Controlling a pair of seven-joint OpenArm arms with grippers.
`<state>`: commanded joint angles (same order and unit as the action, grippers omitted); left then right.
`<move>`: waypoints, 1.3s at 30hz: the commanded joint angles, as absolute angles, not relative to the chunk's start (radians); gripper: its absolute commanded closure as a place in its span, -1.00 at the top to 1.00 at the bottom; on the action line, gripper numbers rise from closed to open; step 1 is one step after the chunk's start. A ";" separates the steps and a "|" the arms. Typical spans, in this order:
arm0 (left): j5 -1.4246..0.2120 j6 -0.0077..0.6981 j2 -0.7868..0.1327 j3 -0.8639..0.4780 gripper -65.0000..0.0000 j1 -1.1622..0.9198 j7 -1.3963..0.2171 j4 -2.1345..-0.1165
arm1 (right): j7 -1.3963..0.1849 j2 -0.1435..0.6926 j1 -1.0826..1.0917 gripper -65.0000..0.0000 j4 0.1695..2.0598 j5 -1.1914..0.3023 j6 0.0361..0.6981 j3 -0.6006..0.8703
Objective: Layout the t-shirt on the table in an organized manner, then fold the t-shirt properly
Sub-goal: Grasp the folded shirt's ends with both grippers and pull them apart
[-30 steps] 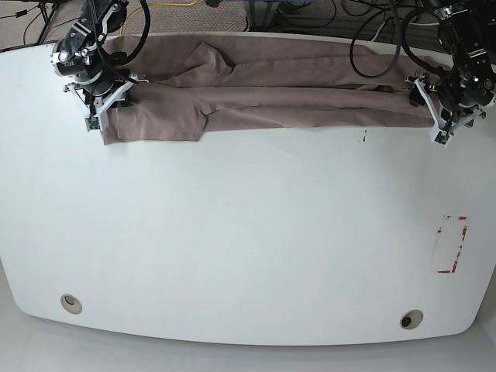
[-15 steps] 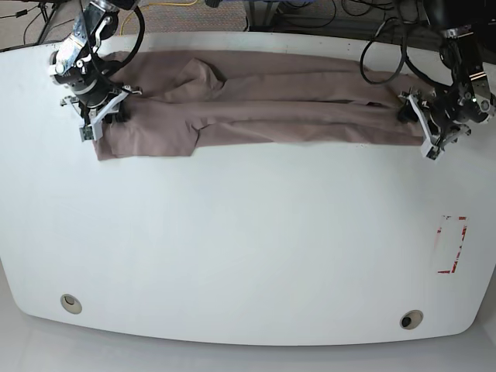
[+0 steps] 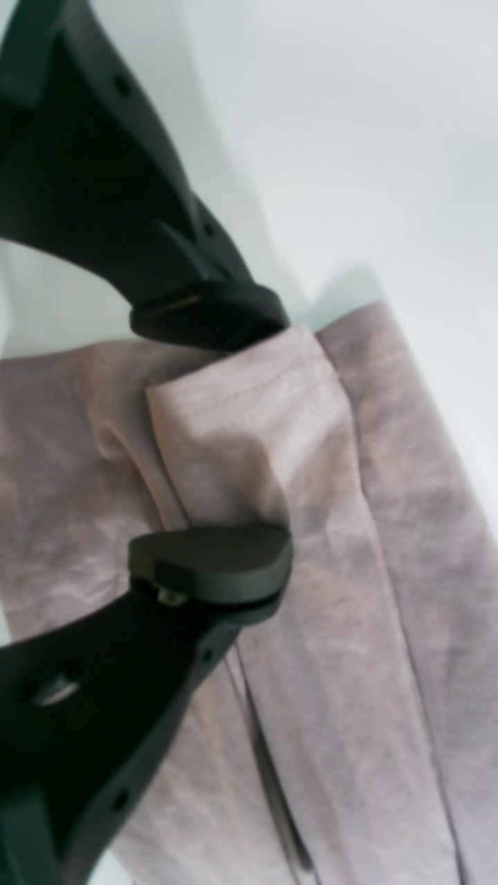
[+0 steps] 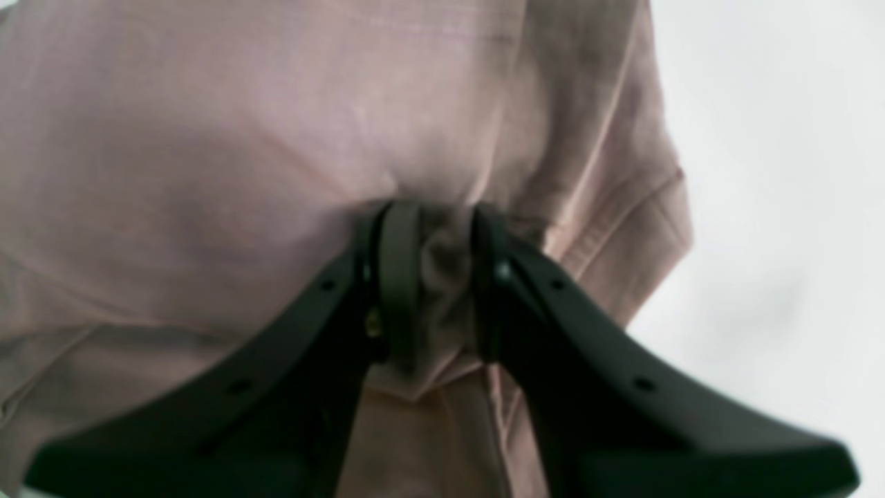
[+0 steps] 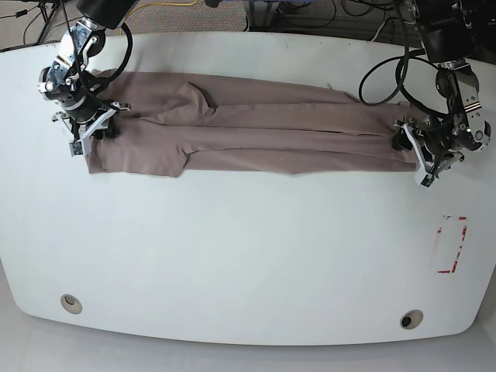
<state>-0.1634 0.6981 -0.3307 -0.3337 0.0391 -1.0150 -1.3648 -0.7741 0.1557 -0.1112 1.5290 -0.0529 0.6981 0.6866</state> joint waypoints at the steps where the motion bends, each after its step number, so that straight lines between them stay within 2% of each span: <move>1: -0.163 0.698 -0.331 -0.334 0.10 0.039 -1.015 -1.365 | -0.774 0.156 -0.110 -0.63 1.531 -0.053 0.698 0.687; 7: -0.171 0.698 -0.331 -0.383 0.10 0.042 -1.056 -1.379 | -0.774 0.151 -0.105 -0.64 1.531 -0.054 0.698 0.684; 12: -0.245 0.698 -0.334 -0.446 0.11 0.044 -1.121 -1.466 | -0.773 0.150 -0.108 -0.64 1.531 -0.061 0.698 0.684; 19: -0.446 0.698 -0.352 -0.559 0.50 0.042 -1.260 -1.612 | -0.773 0.148 -0.111 -0.64 1.532 -0.064 0.698 0.684; 21: -0.492 0.698 -0.352 -0.587 0.55 0.042 -1.294 -1.629 | -0.773 0.148 -0.111 -0.64 1.532 -0.064 0.698 0.684; 29: -0.656 0.698 -0.355 -0.667 0.56 -0.022 -1.343 -1.633 | -0.773 0.148 -0.111 -0.64 1.532 -0.065 0.698 0.684; 39: -0.707 0.698 -0.335 -0.664 0.57 -0.094 -1.342 -1.593 | -0.773 0.148 -0.108 -0.64 1.532 -0.065 0.698 0.682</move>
